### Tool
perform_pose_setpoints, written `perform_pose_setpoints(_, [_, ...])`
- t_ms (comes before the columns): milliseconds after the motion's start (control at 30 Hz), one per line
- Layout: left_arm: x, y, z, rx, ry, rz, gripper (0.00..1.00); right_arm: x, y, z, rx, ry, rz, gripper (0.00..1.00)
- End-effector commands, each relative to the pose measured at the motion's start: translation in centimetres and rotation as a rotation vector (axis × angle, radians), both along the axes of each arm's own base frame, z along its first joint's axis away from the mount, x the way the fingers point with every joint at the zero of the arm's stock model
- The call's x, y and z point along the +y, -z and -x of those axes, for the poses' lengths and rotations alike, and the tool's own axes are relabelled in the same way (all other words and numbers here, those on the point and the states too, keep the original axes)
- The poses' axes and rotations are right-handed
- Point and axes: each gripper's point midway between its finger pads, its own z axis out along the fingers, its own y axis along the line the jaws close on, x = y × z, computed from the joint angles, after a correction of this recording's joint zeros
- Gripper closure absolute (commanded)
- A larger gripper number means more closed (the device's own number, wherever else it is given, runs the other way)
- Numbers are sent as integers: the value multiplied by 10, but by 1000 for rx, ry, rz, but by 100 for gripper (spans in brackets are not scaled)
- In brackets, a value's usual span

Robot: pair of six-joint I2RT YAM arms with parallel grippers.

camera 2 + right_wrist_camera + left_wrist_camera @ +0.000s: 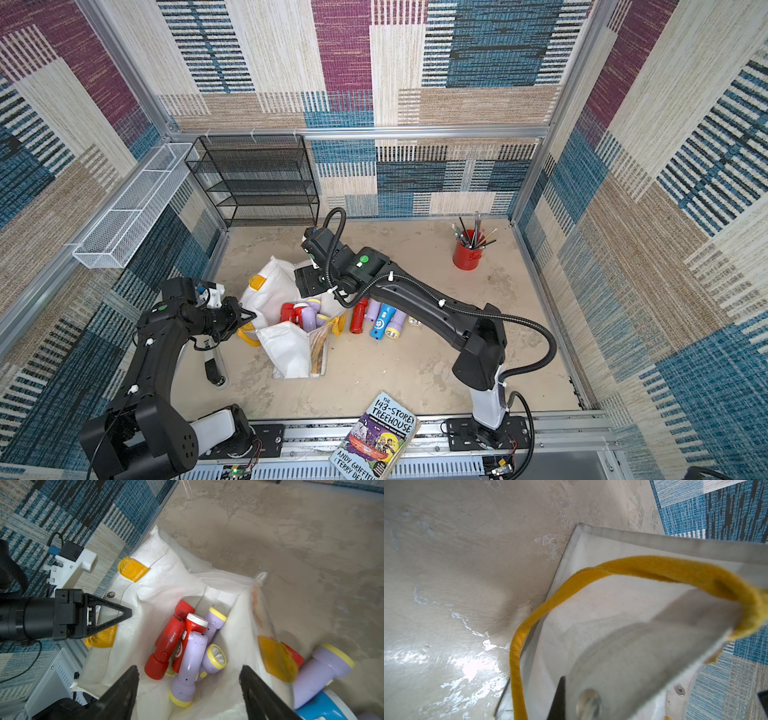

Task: Put the flashlights into the tote bags
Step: Place the flashlight in the canvas bag, then pick up the flashlight from the center of the board.

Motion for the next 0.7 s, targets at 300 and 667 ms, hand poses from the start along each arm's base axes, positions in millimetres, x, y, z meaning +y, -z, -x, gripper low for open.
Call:
perform_pose_setpoints(300, [2, 0, 1, 8, -6, -12, 100, -187, 4, -50, 1, 450, -72, 23])
perform_pose_setpoints(667, [3, 1, 0, 12, -8, -16, 100, -290, 94, -58, 151, 631, 33, 25])
